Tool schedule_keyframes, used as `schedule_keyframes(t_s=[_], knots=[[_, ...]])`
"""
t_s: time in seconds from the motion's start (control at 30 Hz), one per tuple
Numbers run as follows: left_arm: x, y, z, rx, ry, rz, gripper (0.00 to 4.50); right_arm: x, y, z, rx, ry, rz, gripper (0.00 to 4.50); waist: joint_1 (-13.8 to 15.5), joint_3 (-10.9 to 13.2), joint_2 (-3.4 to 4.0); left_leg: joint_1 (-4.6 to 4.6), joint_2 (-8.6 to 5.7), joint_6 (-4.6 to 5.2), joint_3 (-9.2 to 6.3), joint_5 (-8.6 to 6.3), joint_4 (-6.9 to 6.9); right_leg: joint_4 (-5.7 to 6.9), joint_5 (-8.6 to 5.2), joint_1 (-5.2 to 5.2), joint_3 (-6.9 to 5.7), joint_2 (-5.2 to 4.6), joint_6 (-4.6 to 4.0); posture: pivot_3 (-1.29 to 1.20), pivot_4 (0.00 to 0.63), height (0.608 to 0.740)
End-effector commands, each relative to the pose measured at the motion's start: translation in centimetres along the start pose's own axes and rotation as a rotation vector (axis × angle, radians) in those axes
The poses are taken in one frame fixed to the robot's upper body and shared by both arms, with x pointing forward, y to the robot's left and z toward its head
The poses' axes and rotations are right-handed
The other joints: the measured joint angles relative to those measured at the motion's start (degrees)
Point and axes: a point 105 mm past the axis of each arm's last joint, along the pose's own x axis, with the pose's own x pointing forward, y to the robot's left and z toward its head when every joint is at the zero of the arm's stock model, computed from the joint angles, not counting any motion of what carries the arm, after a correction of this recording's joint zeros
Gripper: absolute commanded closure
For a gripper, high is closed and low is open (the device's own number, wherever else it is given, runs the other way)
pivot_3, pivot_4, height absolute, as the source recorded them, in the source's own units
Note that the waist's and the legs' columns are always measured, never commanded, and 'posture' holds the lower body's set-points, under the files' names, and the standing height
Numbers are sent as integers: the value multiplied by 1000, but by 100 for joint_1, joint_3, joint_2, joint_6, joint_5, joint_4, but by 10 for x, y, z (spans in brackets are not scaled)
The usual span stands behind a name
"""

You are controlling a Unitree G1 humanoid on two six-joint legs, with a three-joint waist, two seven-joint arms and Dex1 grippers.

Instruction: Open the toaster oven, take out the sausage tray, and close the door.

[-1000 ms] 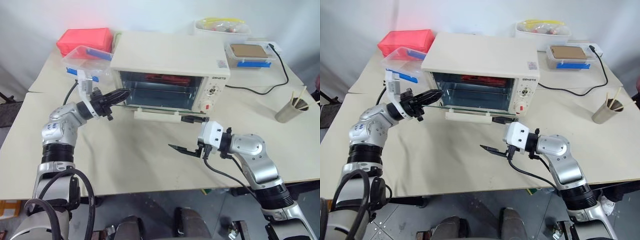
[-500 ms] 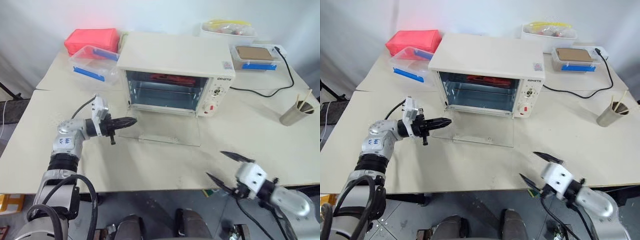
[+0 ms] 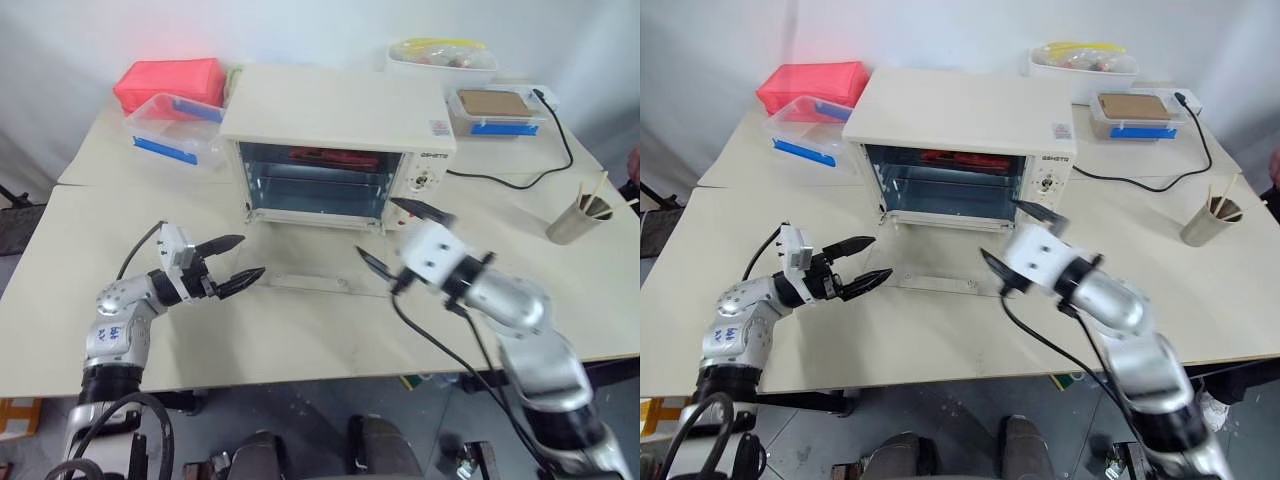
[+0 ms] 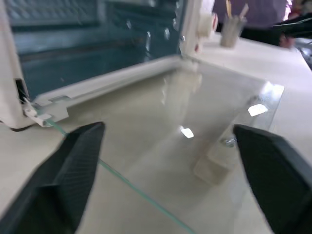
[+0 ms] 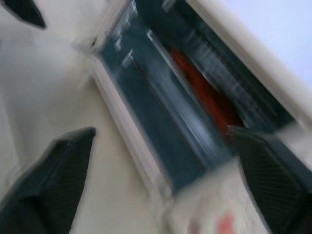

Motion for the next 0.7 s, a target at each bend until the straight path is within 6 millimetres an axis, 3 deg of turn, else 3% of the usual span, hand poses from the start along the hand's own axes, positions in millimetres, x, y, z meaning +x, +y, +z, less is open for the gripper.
schedule_keyframes(t_s=[0.03, 0.27, 0.4, 0.57, 0.7], knots=[[-13, -4, 21, 48, -49, 84, 22, 34, 2, 2, -132, -11, -11, 0, 0, 1, 1, 0, 0, 0, 2, 0, -1, 0, 0, 0, 0, -1, 0, 0, 150, 740], [-23, -15, 20, 49, -44, 166, 22, 90, -23, -11, -337, 59, -100, 0, -14, 0, 0, -6, -10, 3, 0, -1, 5, -1, 0, 3, -2, -16, 0, 0, 150, 740], [-22, -17, 20, 44, -50, 177, 22, 107, -39, -16, -397, 97, -156, 0, -82, 1, 2, -3, -1, -1, 1, 0, -3, 2, -1, -1, -4, -7, -2, 0, 150, 740], [-16, -20, 18, 34, -59, 175, 22, 122, -42, -20, -448, 118, -165, 0, -208, 2, 3, -4, 0, -1, 2, 0, -8, 2, -1, -3, -4, -7, -2, 0, 150, 740], [-13, -19, 18, 34, -63, 171, 0, 127, -42, -18, -472, 98, -178, 923, -294, 2, 4, -4, 0, -3, 1, 1, -12, 2, -1, -4, -4, -7, -3, 0, 150, 740]])
